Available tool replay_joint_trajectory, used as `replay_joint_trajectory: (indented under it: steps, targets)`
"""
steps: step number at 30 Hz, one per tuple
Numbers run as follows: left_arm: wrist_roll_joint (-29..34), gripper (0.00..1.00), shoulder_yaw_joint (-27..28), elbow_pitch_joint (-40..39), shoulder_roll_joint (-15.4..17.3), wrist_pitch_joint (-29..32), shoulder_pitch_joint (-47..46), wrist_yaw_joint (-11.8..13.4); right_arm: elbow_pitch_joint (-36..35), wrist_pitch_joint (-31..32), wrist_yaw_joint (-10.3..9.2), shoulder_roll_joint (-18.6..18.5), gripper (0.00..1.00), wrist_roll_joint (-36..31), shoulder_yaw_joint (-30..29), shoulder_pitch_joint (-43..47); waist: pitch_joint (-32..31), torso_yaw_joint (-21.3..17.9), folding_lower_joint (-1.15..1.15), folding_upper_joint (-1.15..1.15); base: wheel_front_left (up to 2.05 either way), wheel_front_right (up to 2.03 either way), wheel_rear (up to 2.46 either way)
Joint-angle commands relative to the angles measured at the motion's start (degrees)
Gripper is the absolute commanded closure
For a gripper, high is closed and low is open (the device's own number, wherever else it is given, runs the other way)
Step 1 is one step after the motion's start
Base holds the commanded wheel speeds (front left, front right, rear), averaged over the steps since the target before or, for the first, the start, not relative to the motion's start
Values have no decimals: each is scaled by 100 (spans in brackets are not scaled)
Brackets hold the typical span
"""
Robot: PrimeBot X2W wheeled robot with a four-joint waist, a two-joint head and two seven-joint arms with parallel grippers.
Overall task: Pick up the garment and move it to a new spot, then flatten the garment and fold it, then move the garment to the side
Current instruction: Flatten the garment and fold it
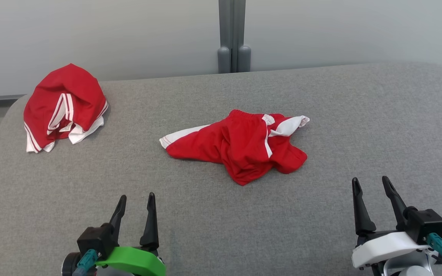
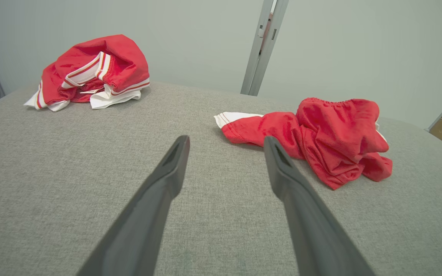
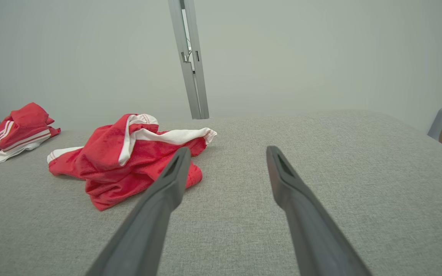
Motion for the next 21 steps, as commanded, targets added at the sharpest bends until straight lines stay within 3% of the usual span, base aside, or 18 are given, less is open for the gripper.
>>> replay_joint_trajectory:
  steps: [1, 11, 21]
  targets:
    - [10, 0, 22, 3, 2, -5, -56, 21, 5, -20, -2, -11, 0, 28, -23, -32, 7, 3, 0, 0, 0, 0, 0]
    - [91, 0, -36, -105, 2, -5, -215, 6, 103, -20, -2, -11, 0, 194, 361, -795, 262, 183, 0, 0, 0, 0, 0]
    - [13, 0, -222, -415, 4, -5, -466, 52, 1582, 513, -2, -13, 0, 108, 860, -2681, 762, 746, 0, 0, 0, 0, 0]
